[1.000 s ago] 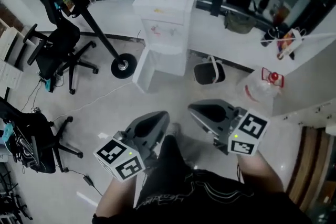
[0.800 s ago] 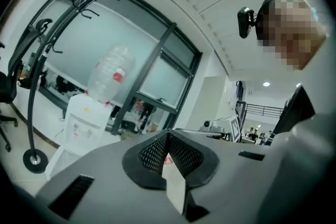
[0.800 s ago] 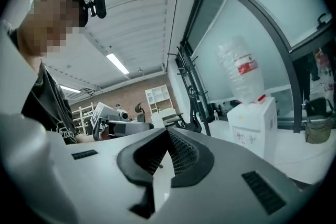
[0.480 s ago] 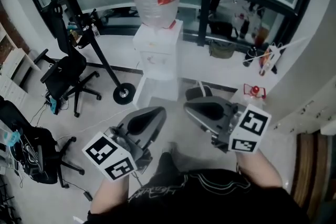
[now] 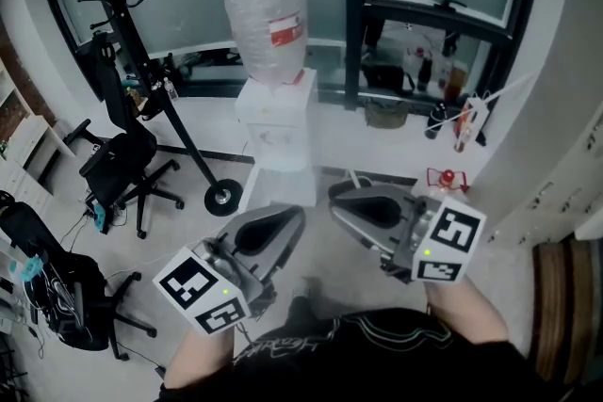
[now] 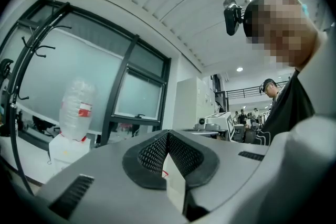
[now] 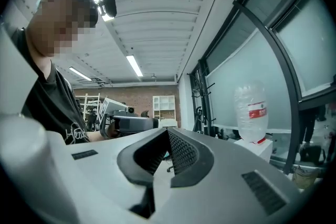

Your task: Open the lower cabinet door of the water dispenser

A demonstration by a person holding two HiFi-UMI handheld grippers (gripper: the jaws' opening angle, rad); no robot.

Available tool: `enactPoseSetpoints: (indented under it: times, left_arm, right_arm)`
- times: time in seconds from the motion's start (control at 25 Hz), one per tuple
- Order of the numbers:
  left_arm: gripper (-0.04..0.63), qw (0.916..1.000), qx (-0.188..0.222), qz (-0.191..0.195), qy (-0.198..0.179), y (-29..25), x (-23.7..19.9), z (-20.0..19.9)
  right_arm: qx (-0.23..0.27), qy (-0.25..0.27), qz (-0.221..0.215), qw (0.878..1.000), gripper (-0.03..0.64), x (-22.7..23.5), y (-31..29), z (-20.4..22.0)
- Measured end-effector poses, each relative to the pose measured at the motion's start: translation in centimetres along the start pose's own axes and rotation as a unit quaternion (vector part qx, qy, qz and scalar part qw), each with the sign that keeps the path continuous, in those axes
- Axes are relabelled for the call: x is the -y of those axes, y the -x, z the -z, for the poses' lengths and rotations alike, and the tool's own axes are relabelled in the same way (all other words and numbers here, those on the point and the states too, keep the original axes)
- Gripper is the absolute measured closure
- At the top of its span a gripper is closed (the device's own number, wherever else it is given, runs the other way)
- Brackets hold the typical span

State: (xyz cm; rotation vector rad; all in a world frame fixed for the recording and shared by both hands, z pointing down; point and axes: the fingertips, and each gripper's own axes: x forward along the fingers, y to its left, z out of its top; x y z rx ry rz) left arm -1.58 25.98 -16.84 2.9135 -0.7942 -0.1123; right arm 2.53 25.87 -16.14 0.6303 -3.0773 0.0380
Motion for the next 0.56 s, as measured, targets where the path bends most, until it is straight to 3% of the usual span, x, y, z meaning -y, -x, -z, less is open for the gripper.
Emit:
enactPoseSetpoints:
  times: [0.32, 0.56]
  left_arm:
    - [0.595, 0.9995, -0.004, 0.011, -0.030, -1.2, 1.3, -0.8]
    - [0.595, 0.9996, -0.004, 0.019, -0.022, -1.3, 2.1, -0.6]
  right_arm:
    - [0.005, 0.013, 0.017, 1.000, 0.605, 0.1, 2.2, -1.1]
    - [0.006, 0.005, 0.028, 1.000, 0.604, -0.4, 3.4, -0.9]
